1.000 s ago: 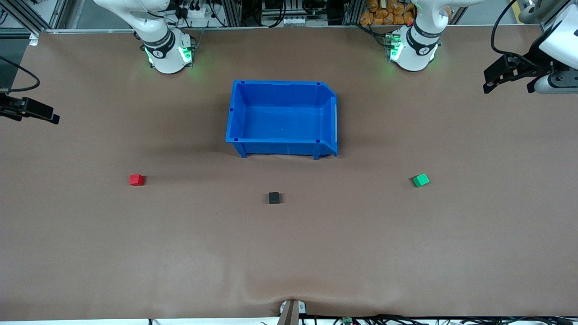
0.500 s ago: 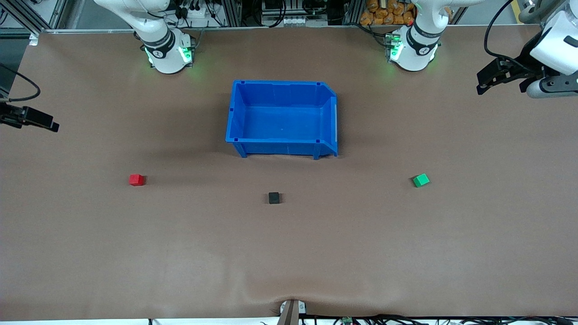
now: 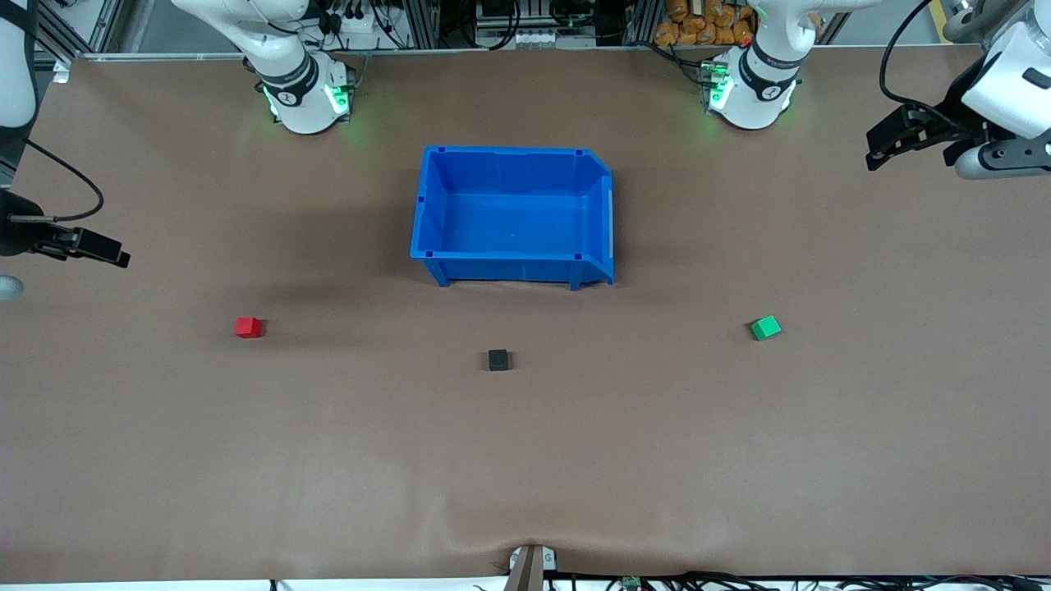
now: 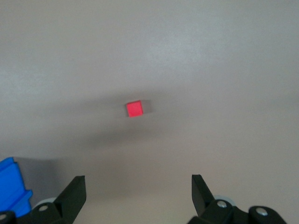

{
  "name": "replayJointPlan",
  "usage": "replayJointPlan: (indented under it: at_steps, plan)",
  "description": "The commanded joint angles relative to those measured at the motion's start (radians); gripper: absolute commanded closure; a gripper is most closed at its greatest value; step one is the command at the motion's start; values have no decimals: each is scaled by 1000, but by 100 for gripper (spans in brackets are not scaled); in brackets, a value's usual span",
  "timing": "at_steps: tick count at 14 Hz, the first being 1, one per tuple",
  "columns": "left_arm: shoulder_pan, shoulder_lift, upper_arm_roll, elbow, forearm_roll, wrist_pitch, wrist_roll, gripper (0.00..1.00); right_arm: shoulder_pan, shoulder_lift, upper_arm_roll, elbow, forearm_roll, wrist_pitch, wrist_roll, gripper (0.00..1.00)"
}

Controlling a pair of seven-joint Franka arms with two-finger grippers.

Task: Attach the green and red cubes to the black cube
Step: 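Move the right gripper toward the red cube, then grasp the red cube with the right gripper while the left gripper reaches the green cube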

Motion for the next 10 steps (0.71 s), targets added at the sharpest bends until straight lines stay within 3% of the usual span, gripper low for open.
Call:
replayJointPlan:
  at_steps: [1,7,10]
  plan:
    - [6,-4,-7,-6,6,-12,-18,0,-29,-14,15,-76,5,86,6,0]
    - [0,-3,-7,-42,6,-3,-16,0,-19,-14,18,-247,5,265,6,0]
    - [-12,23,-20,-42,8,16,-16,0,-14,39,18,-261,5,284,6,0]
